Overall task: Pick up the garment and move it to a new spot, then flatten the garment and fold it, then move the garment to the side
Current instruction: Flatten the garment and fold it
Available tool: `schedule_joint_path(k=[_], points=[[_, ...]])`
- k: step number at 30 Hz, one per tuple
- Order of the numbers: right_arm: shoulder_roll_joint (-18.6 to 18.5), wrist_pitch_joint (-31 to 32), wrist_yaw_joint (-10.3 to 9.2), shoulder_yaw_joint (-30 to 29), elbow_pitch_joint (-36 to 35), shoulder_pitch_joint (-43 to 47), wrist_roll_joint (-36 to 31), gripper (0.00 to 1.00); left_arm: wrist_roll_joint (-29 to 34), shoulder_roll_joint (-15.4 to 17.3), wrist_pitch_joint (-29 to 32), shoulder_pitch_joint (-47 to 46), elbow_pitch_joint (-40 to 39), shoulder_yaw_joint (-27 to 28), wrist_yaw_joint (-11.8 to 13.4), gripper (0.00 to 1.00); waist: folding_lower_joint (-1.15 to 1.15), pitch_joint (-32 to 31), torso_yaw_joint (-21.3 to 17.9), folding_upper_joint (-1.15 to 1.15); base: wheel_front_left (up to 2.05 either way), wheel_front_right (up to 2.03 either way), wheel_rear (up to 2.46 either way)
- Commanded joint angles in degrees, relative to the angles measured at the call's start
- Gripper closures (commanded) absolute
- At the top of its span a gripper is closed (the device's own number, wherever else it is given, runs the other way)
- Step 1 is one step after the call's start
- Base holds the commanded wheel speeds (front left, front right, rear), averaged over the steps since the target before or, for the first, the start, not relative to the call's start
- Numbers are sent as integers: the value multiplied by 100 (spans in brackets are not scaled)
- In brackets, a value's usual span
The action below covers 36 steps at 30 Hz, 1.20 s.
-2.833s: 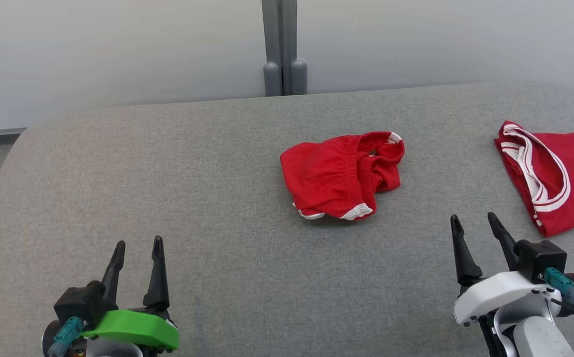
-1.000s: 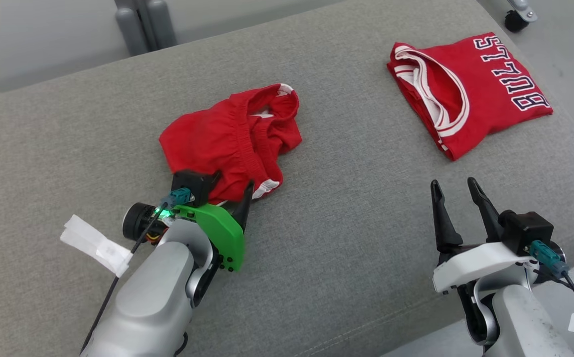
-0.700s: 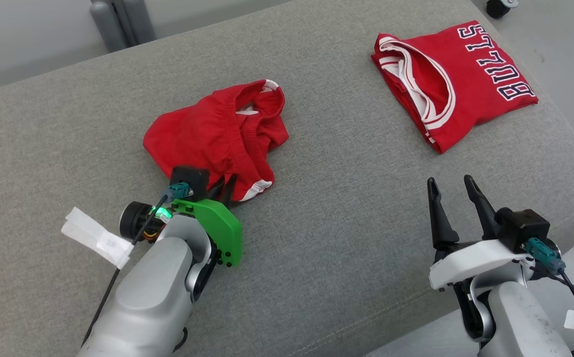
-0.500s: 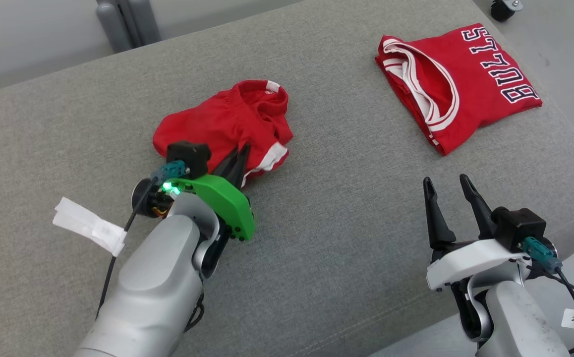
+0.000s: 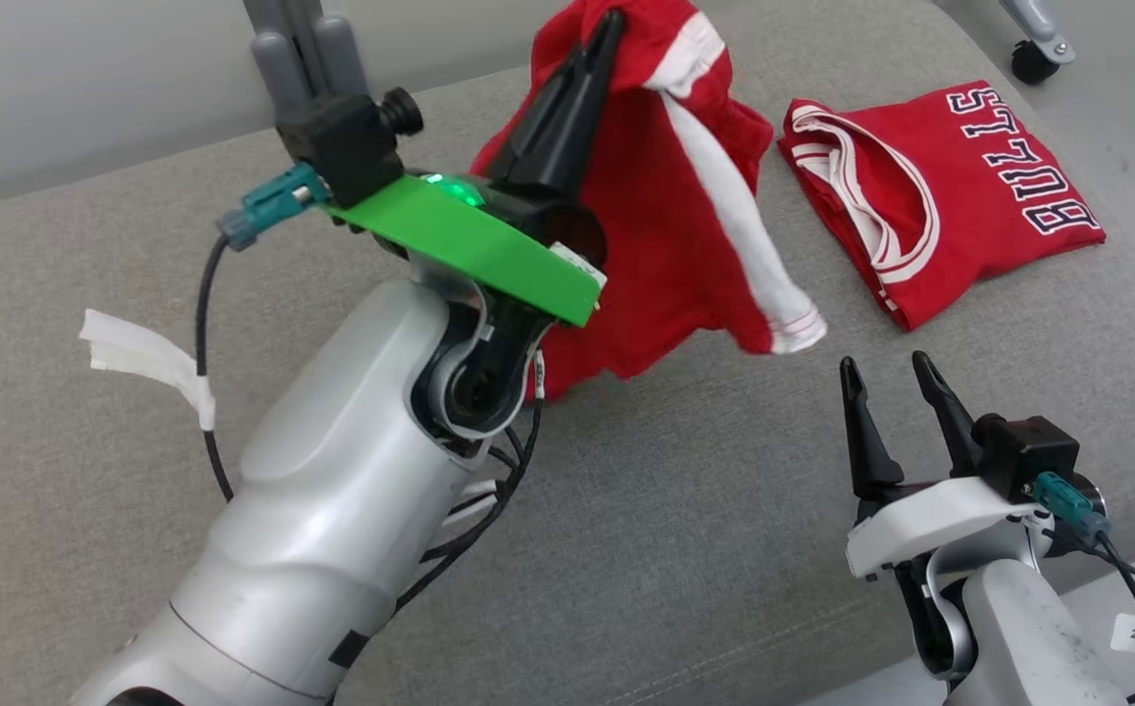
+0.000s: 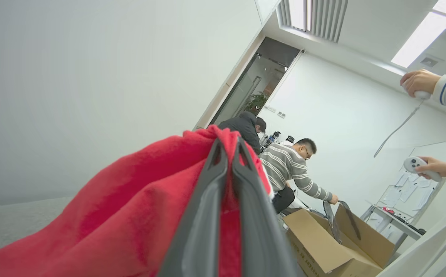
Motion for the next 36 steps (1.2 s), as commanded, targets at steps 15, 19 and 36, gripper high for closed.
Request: schedule_joint_path(k=[15,19,36], points=[[-117,24,-8,0,-85,62,-4,0,1264,180,-32,2006,1608,1332,238,100,0,-103,903,0,0,0,0],[-138,65,-8,-15,-120,121,-18,0,1615,328,-32,2287,1750,1728,225,100,0,-111,1089,0,0,0,0],[-79,135,-8,-60,-205,219,-33,0,1673,551,995,1750,2267,1663,120,0,0,-218,1315,0,0,0,0]])
